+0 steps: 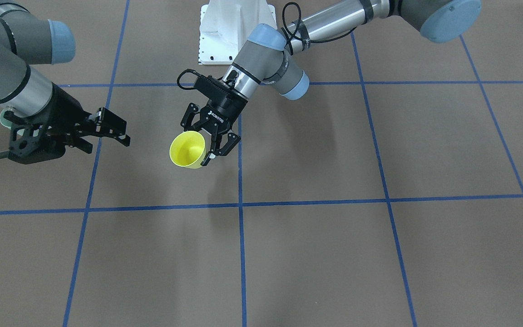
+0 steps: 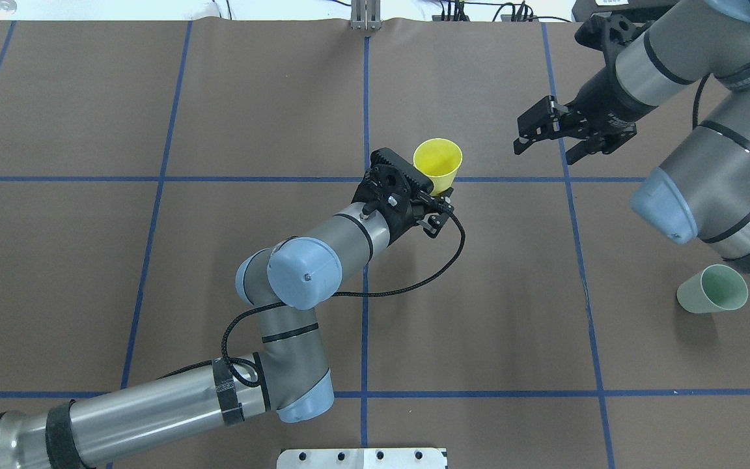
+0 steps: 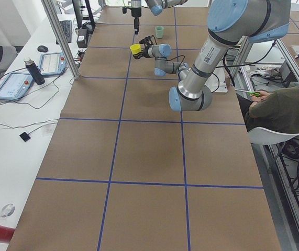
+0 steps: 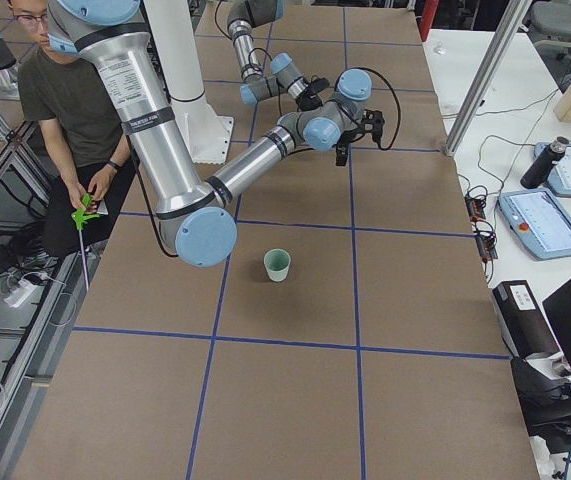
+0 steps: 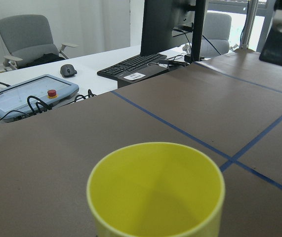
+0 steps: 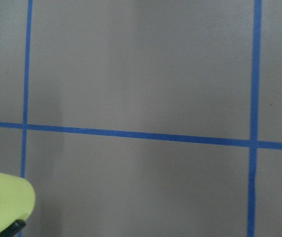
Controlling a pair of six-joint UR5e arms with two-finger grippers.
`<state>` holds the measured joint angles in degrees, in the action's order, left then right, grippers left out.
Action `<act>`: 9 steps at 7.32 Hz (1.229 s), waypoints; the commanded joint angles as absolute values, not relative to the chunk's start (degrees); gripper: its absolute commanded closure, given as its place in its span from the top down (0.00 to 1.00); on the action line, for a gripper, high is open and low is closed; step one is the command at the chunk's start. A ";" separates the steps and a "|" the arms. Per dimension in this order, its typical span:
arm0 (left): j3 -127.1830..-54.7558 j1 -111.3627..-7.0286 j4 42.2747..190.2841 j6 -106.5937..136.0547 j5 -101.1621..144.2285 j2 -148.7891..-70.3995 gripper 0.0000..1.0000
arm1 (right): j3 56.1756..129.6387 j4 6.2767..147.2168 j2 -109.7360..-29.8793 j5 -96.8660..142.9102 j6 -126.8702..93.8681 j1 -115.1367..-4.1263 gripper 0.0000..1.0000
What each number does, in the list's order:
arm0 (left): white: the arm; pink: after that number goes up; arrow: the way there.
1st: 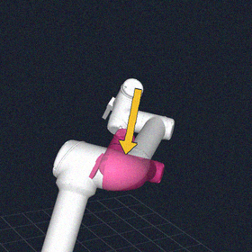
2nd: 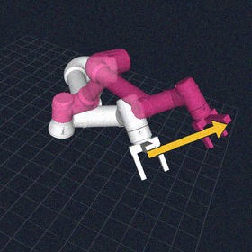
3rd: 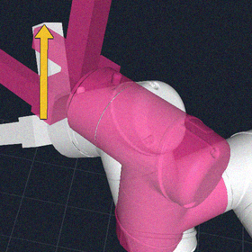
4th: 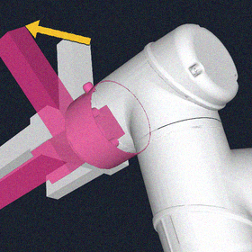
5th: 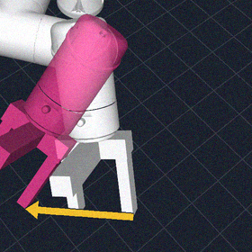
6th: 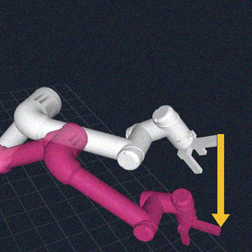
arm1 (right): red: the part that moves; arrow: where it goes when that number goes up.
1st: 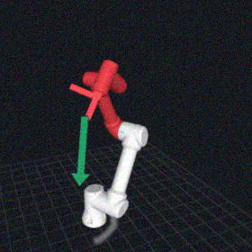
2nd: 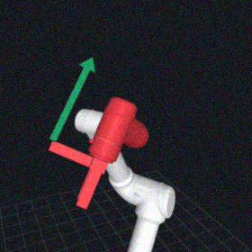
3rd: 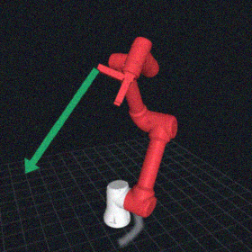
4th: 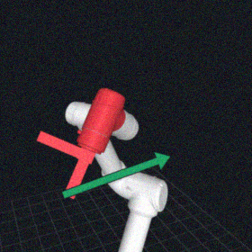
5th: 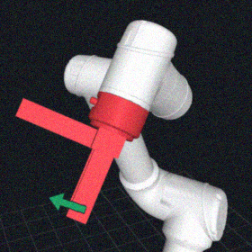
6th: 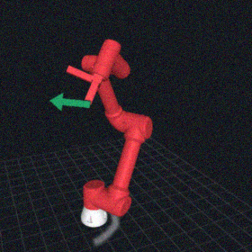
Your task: Transfer and stack yellow cup on green cup
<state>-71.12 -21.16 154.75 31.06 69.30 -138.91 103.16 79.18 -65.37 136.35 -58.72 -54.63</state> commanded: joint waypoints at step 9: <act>-71.46 -18.46 168.49 28.39 66.53 -134.56 0.00 | 102.13 79.10 -59.68 136.49 -64.34 -49.22 0.99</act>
<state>-71.42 -18.50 168.41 28.42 66.53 -134.45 102.20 79.17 -59.86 136.43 -63.96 -49.81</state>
